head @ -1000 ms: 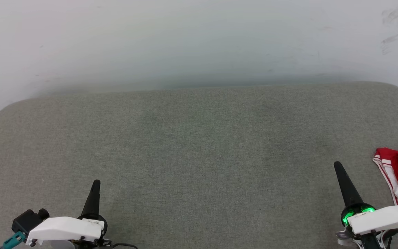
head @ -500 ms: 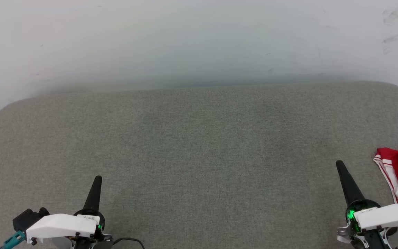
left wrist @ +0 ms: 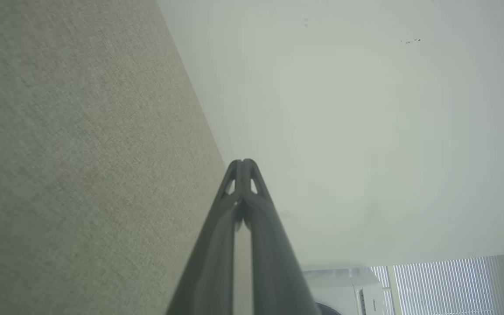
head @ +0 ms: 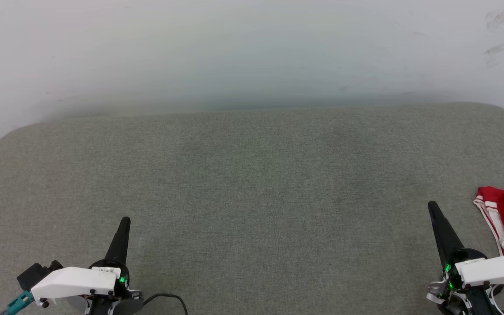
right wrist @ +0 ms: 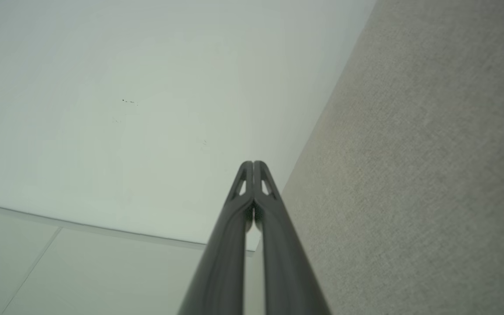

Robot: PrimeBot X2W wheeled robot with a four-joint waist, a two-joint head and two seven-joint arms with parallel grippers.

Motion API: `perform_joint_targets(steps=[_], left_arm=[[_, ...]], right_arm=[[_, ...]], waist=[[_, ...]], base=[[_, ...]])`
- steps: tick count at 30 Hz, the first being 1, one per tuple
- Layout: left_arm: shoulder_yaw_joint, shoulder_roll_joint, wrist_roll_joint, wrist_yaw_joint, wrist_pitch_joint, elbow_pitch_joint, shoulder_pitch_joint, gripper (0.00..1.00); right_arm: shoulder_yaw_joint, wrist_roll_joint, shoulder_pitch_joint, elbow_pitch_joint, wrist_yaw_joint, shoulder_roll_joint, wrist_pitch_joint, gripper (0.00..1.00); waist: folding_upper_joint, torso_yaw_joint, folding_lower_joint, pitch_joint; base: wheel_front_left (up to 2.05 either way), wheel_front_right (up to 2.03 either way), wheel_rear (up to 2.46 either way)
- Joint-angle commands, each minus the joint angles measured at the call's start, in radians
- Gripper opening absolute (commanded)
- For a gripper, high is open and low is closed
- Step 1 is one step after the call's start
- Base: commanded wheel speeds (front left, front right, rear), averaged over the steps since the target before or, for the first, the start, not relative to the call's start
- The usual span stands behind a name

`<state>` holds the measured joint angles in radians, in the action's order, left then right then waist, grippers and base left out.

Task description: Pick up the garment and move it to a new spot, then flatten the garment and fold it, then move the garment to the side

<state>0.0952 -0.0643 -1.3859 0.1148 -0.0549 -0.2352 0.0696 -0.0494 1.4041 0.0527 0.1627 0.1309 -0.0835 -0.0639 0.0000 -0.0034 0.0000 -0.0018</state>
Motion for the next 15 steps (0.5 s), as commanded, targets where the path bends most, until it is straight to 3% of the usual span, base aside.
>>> perform_joint_targets(steps=[1,15], left_arm=[[0.003,0.000,-0.017,0.006,-0.005,0.002,0.021,0.00],[0.012,0.007,-0.121,0.012,-0.033,-0.005,0.032,0.00]], right_arm=[[-0.003,0.021,0.021,0.003,0.000,-0.002,-0.005,0.00],[-0.014,0.131,0.039,0.043,0.000,0.001,-0.011,0.00]], waist=[[0.0000,0.000,0.0000,0.000],[0.0000,0.002,0.0000,0.002]], base=[[0.00,0.00,0.00],[0.00,0.00,0.00]])
